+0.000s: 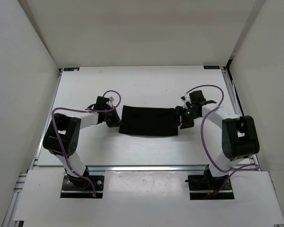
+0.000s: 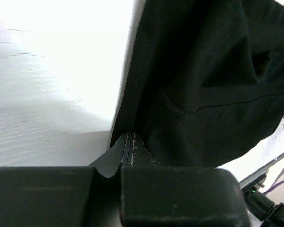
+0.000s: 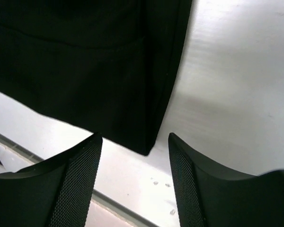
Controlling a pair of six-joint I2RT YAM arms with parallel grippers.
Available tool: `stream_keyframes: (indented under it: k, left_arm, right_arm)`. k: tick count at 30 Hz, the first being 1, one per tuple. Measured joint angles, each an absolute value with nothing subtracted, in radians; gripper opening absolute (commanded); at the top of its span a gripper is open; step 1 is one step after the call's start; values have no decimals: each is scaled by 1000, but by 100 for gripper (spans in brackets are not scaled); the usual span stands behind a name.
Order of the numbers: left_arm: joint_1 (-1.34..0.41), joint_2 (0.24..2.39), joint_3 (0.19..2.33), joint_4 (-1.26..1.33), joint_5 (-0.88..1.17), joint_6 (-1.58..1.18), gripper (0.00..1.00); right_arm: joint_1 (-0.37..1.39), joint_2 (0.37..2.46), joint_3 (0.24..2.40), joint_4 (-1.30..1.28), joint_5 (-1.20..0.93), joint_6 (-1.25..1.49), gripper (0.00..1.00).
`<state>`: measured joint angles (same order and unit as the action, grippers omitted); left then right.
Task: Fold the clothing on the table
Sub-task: Fold the skirt
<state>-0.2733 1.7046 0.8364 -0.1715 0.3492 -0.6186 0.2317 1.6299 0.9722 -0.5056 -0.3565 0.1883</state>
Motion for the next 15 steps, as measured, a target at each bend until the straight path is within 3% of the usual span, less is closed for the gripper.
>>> stream_keyframes:
  k: [6, 9, 15]
  left_arm:
    - [-316, 1705, 830, -149, 345, -617, 0]
    - [-323, 1700, 825, -145, 342, -617, 0]
    - [-323, 1679, 796, -136, 342, -617, 0]
  right_arm:
    - [217, 1644, 925, -375, -391, 220, 56]
    - [224, 1677, 925, -310, -413, 236, 47]
    - [230, 1723, 914, -229, -465, 270, 45]
